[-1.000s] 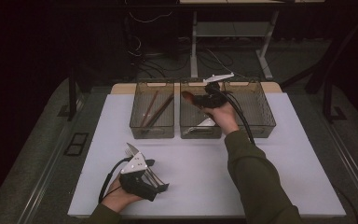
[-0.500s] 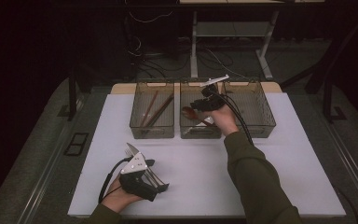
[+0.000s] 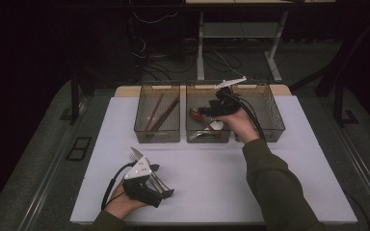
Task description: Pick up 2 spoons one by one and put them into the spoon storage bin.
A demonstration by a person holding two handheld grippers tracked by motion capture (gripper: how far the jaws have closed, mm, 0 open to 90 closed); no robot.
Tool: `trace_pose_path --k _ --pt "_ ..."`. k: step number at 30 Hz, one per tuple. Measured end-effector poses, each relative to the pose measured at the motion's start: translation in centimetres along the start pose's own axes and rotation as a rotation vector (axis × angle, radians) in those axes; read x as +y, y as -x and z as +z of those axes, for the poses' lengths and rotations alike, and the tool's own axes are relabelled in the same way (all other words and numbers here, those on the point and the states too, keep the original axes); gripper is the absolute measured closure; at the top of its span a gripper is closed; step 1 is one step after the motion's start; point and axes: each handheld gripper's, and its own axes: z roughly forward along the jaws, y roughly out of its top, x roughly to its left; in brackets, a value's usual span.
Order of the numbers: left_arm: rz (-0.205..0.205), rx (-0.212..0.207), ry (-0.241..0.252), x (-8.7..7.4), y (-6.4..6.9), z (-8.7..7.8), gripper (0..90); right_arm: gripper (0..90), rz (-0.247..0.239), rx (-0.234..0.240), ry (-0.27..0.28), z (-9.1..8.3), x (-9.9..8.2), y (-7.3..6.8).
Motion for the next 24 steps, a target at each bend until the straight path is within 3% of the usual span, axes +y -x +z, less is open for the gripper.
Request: trace_pose_path --k 4,9,24 --pt "-0.004 0.003 0.003 0.0 0.0 0.0 0.0 30.8 -0.005 0.021 0.031 -1.1 -0.5 0.0" --pt "-0.011 0.004 0.002 -0.1 0.1 -0.1 0.0 27.8 -0.029 -0.002 0.051 -2.4 -1.1 -0.3" --pt "-0.013 0.013 0.001 -0.1 0.0 -0.2 0.0 19.5 -0.070 0.039 0.122 -5.7 -3.8 -1.9"
